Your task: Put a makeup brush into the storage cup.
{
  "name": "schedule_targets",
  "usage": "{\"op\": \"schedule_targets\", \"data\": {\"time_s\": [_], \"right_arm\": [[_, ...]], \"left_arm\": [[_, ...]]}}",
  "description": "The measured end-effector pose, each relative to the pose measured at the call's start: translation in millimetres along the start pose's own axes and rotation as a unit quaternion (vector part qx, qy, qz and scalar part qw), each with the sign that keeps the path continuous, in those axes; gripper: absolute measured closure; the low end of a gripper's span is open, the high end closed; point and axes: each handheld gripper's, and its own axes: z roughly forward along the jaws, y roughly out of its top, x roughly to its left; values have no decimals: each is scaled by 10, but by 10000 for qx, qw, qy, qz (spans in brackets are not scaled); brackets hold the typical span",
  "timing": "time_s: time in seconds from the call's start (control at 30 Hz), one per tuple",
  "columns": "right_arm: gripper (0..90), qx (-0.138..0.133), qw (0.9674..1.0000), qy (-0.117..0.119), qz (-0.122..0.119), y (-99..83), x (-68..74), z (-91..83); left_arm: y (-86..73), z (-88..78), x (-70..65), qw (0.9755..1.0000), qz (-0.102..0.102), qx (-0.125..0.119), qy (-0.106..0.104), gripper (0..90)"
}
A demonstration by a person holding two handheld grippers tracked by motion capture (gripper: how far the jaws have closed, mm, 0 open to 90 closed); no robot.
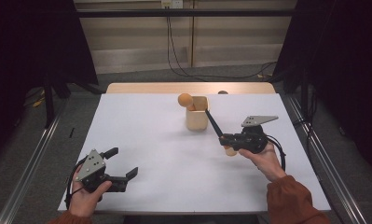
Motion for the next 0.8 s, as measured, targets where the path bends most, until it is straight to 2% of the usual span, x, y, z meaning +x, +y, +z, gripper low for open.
{"op": "schedule_targets", "data": {"time_s": [0.33,0.4,0.47,0.67,0.8], "right_arm": [[739,333,9978,420,-379,20,128,95],[740,359,9973,481,-417,19,140,115],[739,448,9964,539,-480,24,159,134],[739,675,9933,678,-643,51,224,161],[739,841,9906,772,-753,51,260,170]], "left_arm": [[26,31,-7,9996,54,168,-236,23],[26,49,-10,9993,5,167,-328,23],[32,62,-19,9992,81,193,-341,23],[76,113,-38,9983,98,232,-531,24],[125,164,-56,9975,185,290,-622,30]]}}
